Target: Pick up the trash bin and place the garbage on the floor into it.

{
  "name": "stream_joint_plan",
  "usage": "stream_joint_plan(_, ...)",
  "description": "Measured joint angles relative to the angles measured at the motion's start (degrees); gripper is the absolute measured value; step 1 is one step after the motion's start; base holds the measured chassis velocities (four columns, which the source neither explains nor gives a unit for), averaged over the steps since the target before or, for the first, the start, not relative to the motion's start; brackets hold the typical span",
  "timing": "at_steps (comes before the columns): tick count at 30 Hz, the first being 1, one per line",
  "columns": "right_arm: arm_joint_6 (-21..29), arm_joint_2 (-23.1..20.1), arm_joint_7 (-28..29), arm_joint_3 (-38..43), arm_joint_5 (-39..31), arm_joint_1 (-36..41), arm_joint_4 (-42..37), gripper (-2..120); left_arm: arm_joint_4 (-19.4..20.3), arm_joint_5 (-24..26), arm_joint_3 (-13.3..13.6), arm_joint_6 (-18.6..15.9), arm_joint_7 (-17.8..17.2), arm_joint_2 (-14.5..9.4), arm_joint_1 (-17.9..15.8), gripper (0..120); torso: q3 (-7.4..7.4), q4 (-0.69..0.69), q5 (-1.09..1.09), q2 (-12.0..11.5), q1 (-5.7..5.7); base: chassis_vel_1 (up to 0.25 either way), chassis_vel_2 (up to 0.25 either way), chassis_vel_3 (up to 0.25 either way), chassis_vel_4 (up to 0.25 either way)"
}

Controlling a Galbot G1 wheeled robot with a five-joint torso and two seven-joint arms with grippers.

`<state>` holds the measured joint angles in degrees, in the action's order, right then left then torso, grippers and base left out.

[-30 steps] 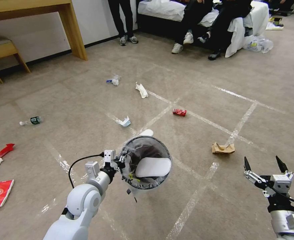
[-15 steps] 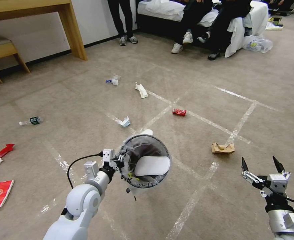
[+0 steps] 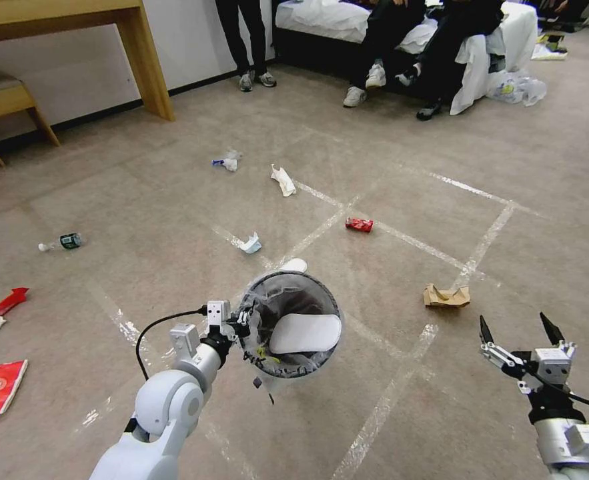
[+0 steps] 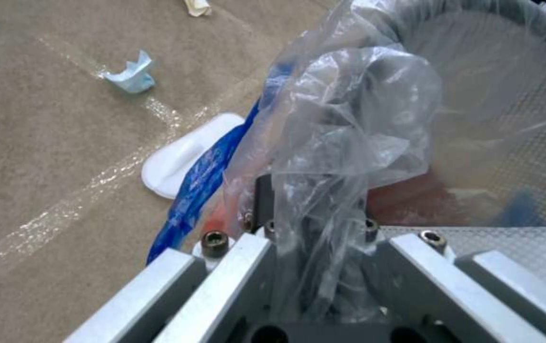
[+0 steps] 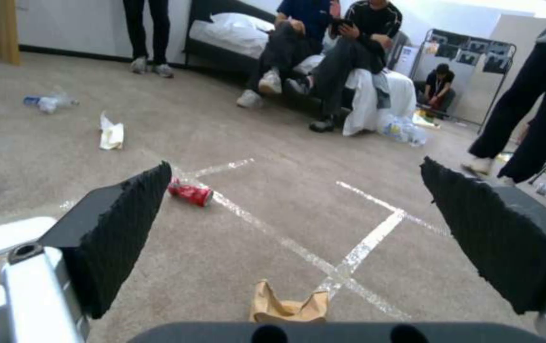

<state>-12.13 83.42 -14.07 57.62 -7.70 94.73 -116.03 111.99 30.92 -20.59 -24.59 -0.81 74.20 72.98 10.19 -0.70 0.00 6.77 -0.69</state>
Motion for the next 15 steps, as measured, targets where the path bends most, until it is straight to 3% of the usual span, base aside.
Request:
stream_joint_plan(7,0.0,-0.4,0.0,0.1,-0.4,0.0,0.0,100,0.0,0.1,0.1,-0.1,-0.1,0.3,0.0,1,-0.01,0.00,0.00,0.0,0.01,-0.036,0.026,0.025,-0.041)
stream_joint_plan(15,0.0,-0.2,-0.2,-0.1,-0.4,0.0,0.0,100,0.4,0.5,-0.3,-0.3,-0.1,-0.1,-0.1,1,-0.01,0.00,-0.01,0.0,0.01,-0.190,0.190,0.178,-0.192)
